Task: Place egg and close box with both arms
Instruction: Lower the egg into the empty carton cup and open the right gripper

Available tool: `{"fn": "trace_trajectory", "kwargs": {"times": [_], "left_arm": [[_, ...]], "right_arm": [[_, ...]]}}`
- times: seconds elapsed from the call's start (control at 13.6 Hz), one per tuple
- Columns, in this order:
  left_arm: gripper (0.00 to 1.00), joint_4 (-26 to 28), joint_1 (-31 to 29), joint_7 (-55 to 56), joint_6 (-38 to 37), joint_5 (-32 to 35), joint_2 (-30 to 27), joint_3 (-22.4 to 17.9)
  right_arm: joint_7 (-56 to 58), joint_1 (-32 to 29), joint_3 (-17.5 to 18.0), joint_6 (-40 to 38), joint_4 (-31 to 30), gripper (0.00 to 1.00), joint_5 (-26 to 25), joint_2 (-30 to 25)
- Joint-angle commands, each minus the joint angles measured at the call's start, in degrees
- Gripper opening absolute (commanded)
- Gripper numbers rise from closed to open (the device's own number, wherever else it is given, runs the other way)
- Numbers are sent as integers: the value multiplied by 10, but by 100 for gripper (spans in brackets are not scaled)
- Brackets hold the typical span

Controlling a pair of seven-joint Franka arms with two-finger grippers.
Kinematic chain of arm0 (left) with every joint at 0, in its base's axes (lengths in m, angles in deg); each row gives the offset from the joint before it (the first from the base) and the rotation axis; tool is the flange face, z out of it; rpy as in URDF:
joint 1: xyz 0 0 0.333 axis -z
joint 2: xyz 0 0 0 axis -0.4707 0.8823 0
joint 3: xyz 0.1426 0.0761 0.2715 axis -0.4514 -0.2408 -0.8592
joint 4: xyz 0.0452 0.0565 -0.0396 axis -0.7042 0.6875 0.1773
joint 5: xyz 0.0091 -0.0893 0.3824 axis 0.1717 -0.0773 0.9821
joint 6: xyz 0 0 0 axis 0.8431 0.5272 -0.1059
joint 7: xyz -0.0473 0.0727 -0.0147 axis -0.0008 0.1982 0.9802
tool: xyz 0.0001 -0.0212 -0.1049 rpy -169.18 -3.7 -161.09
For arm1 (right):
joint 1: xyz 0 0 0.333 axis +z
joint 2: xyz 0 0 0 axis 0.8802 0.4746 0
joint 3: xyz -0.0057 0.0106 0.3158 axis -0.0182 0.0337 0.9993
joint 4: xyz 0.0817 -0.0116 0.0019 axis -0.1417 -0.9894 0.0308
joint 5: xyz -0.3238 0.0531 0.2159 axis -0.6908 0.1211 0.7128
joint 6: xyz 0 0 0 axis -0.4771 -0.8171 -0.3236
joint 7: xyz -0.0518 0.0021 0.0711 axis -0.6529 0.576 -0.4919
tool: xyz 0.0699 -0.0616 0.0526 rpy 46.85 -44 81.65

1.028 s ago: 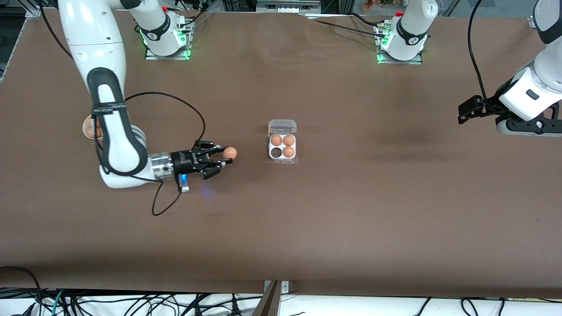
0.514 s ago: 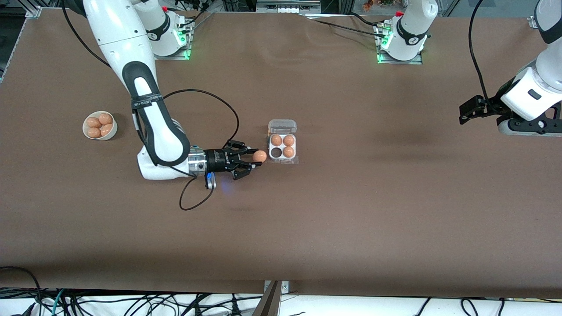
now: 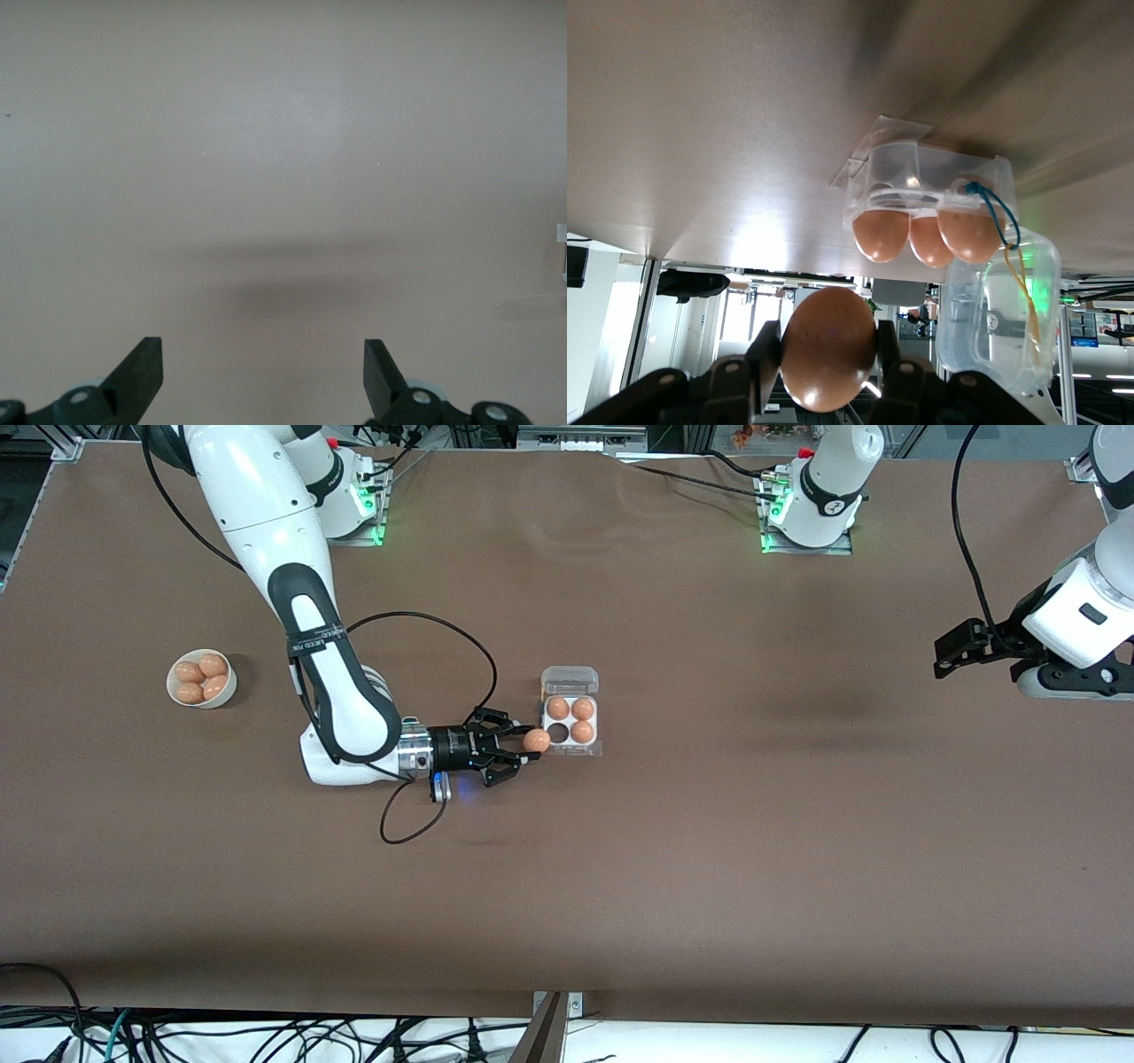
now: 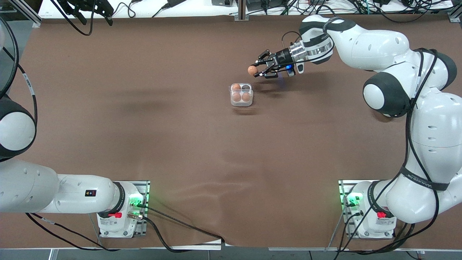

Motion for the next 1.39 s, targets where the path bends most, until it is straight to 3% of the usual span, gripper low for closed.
{"fn": "trace_trajectory", "kwargs": {"times": [0.0,1.32], "left_arm": [[100,-19,-3,-4,-12,-12,11,0],[100,-17,-2,0,-12,-12,15,0]], "right_arm": [[1,9,10,23,10,28,10,10],[28,47,19,57,0,30,7,26]]}}
